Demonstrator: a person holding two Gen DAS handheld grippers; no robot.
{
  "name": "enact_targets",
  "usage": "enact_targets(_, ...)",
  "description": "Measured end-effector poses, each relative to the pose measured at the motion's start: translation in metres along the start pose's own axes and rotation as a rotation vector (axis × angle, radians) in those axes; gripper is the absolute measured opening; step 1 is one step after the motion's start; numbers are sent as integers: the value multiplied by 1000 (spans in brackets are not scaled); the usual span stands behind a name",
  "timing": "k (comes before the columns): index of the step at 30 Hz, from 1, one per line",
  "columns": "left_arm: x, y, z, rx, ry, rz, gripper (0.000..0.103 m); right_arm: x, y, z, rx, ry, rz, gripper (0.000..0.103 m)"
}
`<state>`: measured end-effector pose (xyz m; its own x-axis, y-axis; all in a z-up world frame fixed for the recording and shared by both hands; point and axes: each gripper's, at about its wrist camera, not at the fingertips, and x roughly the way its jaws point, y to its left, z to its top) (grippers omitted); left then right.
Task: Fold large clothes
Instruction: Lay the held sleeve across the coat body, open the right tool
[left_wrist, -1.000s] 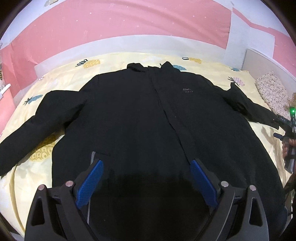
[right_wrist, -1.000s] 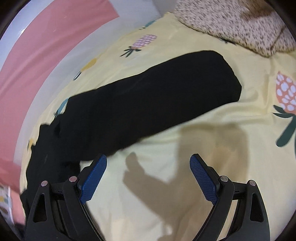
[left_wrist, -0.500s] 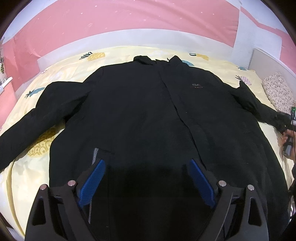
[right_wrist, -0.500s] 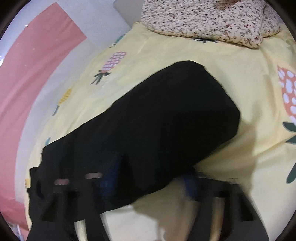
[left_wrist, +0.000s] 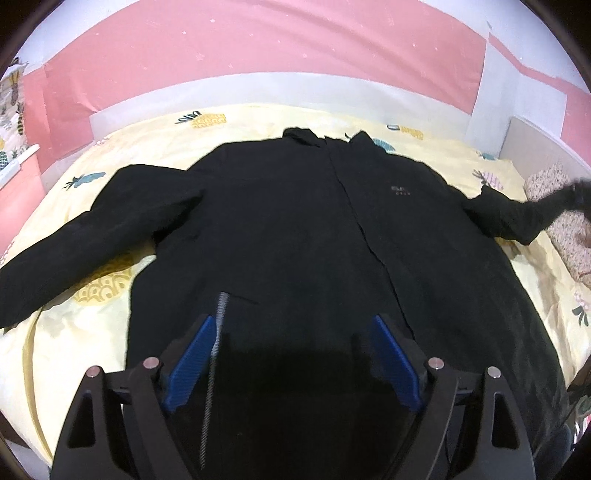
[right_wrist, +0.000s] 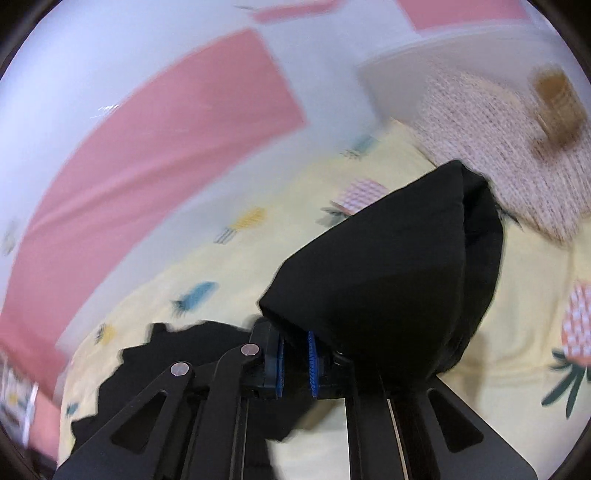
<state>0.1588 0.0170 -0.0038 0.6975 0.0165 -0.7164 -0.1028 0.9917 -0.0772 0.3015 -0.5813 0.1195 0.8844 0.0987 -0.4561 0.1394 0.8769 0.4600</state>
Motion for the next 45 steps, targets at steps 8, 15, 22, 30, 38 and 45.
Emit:
enact_targets(8,-24,32,-7,-67,-42,2,87,-17,165,-7,-255,-1,220,9)
enact_targets(15,-31,67,-18,-136,-47,31,87,29,272,-76,-397,154,331,9)
enact_targets(22,-22,97,-25,-189,-33,64,87,100,338,-193,-536,375,318,9)
enact_targets(30,-12,113,-29,-219,-15,85,87,154,332,-277,-634,581,231,15)
enact_targets(38,-1,99,-10,-178,-27,61,87,111,309,-226,-539,508,455,69)
enact_targets(45,-3,79,24,-123,-76,5,87,103,210,-150,-385,382,319,69)
